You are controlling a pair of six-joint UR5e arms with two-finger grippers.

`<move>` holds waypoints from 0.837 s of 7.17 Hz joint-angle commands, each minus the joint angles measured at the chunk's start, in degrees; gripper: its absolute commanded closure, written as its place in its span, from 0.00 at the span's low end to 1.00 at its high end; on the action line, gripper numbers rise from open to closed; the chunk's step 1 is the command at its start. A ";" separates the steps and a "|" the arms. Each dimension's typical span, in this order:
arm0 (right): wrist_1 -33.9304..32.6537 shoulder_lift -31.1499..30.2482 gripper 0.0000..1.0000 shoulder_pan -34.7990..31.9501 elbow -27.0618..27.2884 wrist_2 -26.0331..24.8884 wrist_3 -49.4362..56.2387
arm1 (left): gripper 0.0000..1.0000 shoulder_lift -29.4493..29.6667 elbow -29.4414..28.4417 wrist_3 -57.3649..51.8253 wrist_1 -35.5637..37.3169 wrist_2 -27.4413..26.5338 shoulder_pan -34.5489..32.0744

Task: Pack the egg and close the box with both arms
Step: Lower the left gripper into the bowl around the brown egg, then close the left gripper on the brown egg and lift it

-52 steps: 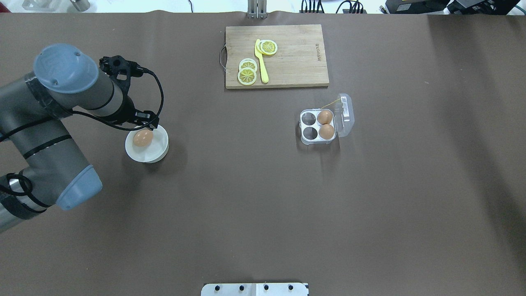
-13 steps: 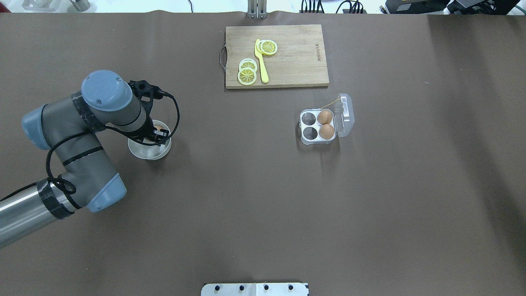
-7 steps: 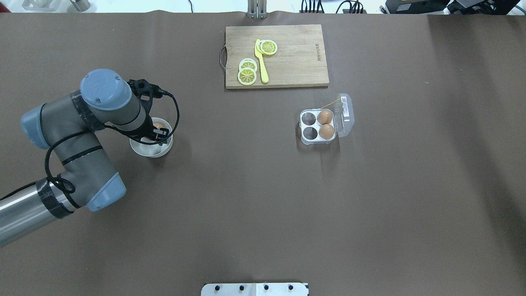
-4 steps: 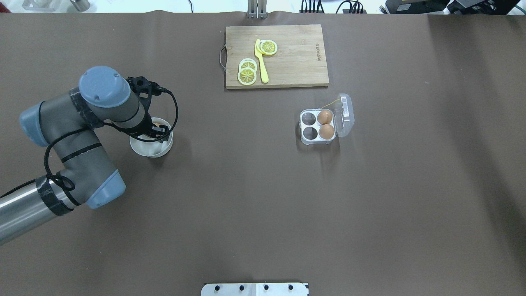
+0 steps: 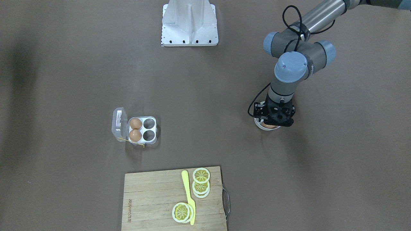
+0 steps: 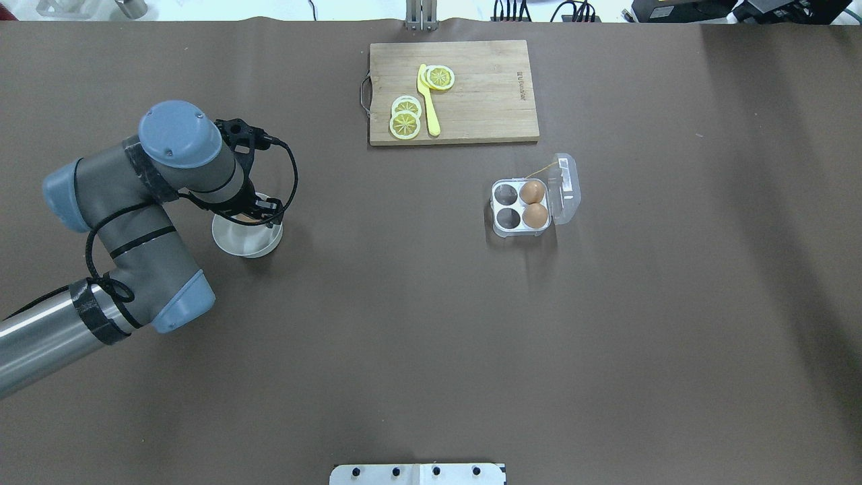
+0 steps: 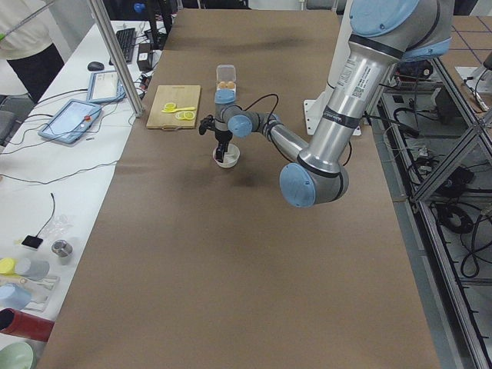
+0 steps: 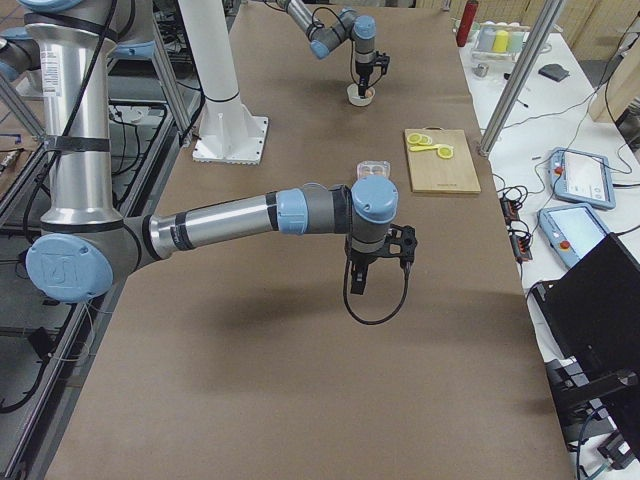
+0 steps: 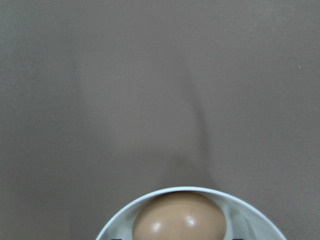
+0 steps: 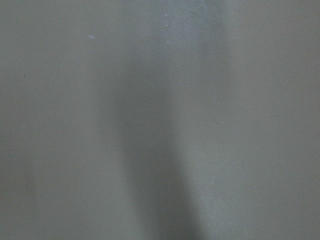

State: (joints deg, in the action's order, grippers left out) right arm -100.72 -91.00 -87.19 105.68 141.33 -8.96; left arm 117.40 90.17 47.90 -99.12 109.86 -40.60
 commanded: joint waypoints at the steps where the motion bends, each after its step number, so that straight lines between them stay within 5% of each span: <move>1: 0.00 0.03 0.00 0.00 -0.04 0.08 0.00 | 0.21 0.20 -0.17 0.00 0.07 0.00 -0.01; 6: 0.00 0.20 0.00 0.00 0.05 0.08 0.00 | 0.21 2.05 -1.93 0.09 0.07 0.00 -0.79</move>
State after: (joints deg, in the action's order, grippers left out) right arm -100.76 -90.82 -87.19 105.65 141.35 -8.97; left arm 119.32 88.42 47.99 -99.05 109.86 -41.06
